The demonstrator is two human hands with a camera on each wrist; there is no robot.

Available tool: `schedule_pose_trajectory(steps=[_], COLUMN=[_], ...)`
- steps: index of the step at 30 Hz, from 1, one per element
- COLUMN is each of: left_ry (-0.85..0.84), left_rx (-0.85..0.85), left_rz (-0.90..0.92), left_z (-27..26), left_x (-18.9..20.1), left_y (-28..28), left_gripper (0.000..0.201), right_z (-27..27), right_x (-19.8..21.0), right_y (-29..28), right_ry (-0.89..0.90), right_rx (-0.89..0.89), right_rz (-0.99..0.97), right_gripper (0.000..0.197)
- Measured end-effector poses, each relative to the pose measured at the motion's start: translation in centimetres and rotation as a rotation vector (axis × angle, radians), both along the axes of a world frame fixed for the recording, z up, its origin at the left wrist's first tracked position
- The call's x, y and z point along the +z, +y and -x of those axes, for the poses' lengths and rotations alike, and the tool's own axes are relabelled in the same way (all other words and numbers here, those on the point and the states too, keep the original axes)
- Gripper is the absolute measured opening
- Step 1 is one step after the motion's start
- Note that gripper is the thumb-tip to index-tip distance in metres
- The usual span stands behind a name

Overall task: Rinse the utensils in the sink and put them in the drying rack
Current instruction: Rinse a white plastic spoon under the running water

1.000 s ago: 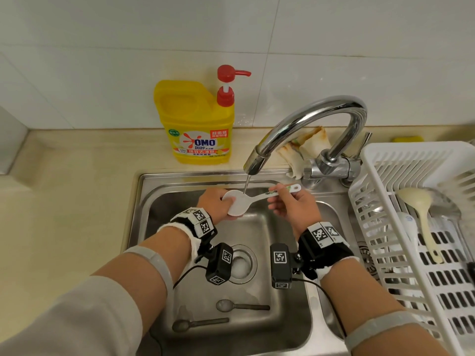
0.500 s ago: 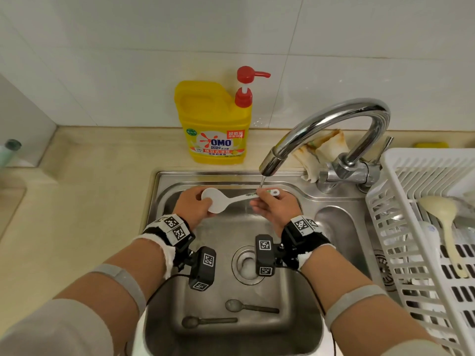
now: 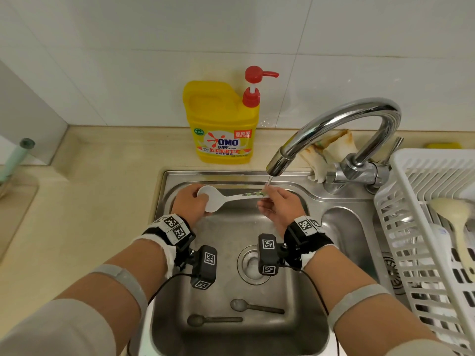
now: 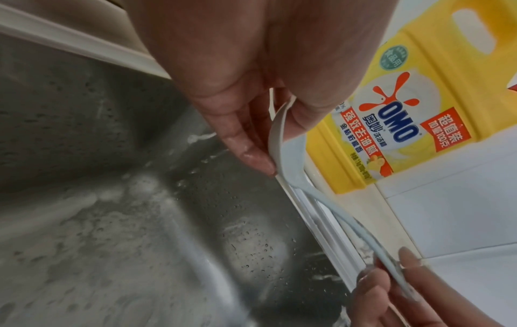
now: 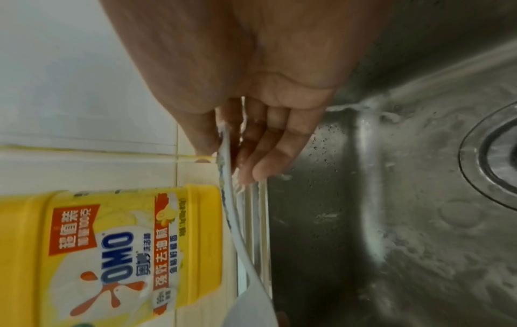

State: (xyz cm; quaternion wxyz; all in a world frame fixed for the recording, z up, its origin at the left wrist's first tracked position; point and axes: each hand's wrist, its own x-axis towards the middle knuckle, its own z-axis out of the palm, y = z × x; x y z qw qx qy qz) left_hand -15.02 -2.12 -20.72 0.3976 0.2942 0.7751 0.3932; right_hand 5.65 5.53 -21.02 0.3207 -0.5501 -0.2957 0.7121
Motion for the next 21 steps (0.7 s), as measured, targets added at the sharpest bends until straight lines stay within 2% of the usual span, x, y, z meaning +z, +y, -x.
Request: schedule_pose_trajectory(steps=[3,8,11,14,19,21], left_ry=[-0.07,-0.212,-0.328,-0.461,-0.56,-0.543], left_rx=[-0.027,-0.03,-0.055,-0.065,-0.127,-0.141], left_rz=[-0.002,0.012,0.032,0.037,0.025,0.022], left_z=[-0.3,-0.8,-1.5,-2.8,-4.0,-4.4], left_x=[-0.5,-1.3,-1.5,-1.2,-0.8,-1.0], left_y=[0.2,0.4,0.7,1.1,1.7,1.9], left_gripper=[0.023,0.026,0.028,0.03,0.031,0.033], right_z=[-0.3,-0.6,-0.4,0.0,-0.7,-1.1], right_x=[0.2,0.9,0.7,0.3,0.2,0.3], right_y=[-0.2,-0.1,-0.2,-0.7,-0.1,0.0], right_ry=[0.119,0.277,0.151,-0.012,-0.095,-0.096], right_rx=[-0.02,-0.149,-0.049,0.119,0.027,-0.014], right_rz=[0.013,0.054,0.021,-0.046,-0.065,-0.058], right_gripper=[0.001,0.011,0.02,0.017,0.008,0.014])
